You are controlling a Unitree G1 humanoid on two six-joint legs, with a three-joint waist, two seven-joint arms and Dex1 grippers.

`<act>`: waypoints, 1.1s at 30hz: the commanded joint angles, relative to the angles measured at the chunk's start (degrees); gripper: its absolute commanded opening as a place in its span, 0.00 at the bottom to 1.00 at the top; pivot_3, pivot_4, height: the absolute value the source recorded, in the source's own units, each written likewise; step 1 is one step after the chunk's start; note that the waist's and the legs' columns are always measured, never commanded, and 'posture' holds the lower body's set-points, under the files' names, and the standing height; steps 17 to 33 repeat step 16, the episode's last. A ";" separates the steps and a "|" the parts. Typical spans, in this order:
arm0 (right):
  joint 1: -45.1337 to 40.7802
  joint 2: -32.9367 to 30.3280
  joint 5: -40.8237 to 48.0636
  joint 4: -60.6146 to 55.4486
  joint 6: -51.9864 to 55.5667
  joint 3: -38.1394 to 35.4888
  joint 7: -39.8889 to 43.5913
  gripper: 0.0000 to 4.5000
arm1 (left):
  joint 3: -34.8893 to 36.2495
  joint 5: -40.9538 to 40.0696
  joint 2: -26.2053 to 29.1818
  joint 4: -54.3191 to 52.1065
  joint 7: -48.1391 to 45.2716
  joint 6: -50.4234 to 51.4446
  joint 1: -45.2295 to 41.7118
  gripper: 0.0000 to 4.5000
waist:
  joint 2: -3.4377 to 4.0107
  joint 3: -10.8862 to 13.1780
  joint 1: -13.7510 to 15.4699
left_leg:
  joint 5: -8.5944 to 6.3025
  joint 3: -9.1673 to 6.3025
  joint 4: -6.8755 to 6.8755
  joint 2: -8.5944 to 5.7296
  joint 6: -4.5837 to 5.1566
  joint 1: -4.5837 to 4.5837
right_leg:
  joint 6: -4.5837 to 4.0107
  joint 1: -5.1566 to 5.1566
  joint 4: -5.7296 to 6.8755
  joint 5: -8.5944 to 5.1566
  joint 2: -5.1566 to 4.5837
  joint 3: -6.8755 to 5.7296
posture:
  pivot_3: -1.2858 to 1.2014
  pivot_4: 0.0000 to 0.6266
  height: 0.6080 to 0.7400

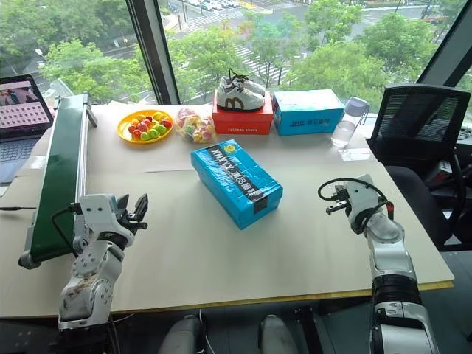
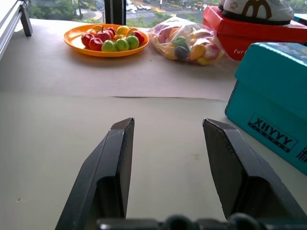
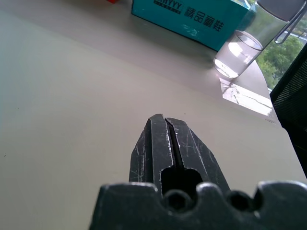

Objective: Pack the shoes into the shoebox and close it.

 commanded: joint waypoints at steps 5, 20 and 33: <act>0.04 1.31 1.51 3.22 -0.77 -3.15 -5.42 0.01 | 0.68 0.95 -0.97 1.65 0.61 -4.34 0.49 0.54 | 0.00 0.00 1.02 | 0.00 0.00 0.00 -0.03 0.00 -0.04 | -0.08 0.00 -0.03 0.04 -0.03 0.00 | 0.52 0.24 0.93; 0.24 2.04 0.83 4.95 -1.99 -3.16 -8.72 0.01 | 1.75 -0.24 -1.45 2.14 1.14 -5.59 -0.23 0.54 | 0.00 0.00 1.34 | 0.00 0.01 0.00 -0.03 0.00 -0.06 | -0.10 -0.02 -0.03 0.05 -0.04 0.00 | 0.52 0.24 0.93; 0.24 2.04 0.83 4.95 -1.99 -3.16 -8.72 0.01 | 1.75 -0.24 -1.45 2.14 1.14 -5.59 -0.23 0.54 | 0.00 0.00 1.34 | 0.00 0.01 0.00 -0.03 0.00 -0.06 | -0.10 -0.02 -0.03 0.05 -0.04 0.00 | 0.52 0.24 0.93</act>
